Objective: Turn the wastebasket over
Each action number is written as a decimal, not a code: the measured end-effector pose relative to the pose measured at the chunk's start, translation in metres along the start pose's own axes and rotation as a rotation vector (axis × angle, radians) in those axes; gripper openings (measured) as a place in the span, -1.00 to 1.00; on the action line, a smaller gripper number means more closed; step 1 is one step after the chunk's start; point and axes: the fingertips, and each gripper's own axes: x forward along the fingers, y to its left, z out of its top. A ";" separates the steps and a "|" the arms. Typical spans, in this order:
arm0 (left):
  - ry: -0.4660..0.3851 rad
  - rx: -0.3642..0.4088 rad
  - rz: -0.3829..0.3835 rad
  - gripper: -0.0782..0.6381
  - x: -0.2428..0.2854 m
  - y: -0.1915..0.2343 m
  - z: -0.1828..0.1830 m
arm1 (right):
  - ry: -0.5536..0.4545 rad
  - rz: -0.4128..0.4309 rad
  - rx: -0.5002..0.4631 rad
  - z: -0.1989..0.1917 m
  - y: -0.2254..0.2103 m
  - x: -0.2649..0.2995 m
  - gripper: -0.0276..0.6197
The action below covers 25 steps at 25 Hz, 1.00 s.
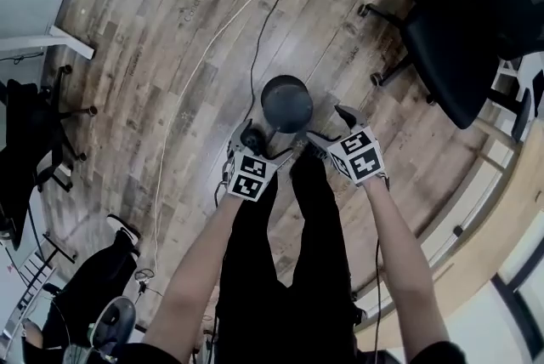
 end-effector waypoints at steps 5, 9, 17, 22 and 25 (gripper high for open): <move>-0.094 0.004 -0.051 0.82 -0.049 -0.017 0.045 | -0.093 -0.053 0.036 0.031 0.024 -0.055 0.36; -0.157 -0.003 -0.067 0.82 -0.094 -0.021 0.072 | -0.156 -0.071 0.048 0.052 0.050 -0.093 0.36; -0.281 0.007 -0.082 0.82 -0.178 -0.030 0.108 | -0.263 -0.131 0.047 0.082 0.091 -0.152 0.35; -0.337 0.055 -0.104 0.82 -0.209 -0.041 0.132 | -0.302 -0.154 0.043 0.092 0.112 -0.181 0.31; -0.372 0.087 -0.119 0.82 -0.227 -0.049 0.151 | -0.345 -0.201 0.060 0.095 0.116 -0.200 -0.06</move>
